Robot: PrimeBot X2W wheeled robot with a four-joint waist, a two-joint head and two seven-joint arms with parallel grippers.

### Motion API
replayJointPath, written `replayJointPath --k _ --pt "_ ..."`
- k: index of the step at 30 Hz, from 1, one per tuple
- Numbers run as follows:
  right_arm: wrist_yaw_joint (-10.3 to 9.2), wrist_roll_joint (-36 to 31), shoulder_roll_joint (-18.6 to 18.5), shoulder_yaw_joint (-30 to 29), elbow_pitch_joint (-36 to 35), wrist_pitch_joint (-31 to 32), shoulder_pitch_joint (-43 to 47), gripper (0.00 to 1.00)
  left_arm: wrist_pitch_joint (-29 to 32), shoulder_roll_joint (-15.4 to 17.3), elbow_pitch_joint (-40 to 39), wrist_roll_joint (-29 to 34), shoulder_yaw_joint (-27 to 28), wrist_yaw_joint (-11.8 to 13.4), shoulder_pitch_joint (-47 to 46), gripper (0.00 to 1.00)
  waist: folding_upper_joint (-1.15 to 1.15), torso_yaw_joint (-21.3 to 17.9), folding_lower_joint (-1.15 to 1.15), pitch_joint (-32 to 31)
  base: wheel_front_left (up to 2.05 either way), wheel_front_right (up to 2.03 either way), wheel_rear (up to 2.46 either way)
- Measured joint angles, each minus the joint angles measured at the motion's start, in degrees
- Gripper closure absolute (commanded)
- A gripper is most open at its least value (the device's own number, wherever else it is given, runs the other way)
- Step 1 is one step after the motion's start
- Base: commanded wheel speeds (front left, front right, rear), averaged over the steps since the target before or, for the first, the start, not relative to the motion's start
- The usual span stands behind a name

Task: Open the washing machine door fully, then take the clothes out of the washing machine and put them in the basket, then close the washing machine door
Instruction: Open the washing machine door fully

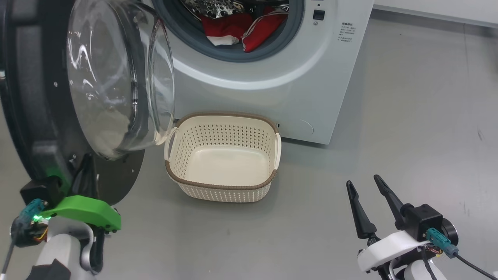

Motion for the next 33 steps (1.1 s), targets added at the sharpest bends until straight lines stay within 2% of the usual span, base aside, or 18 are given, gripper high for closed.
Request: replayJointPath --k 18,33 --pt "-0.02 -2.68 -1.97 0.65 -1.22 1.51 -3.18 0.0 -1.24 4.9 -0.8 -5.52 9.35 0.87 -2.27 1.0 0.0 1.07 0.0 7.63 0.0 0.0 0.0" --pt "-0.15 -3.99 -3.59 0.94 -3.31 3.23 -5.38 0.0 -1.48 9.44 1.0 -8.26 14.5 0.87 -6.85 1.0 0.0 1.46 0.0 14.43 0.0 0.0 0.0"
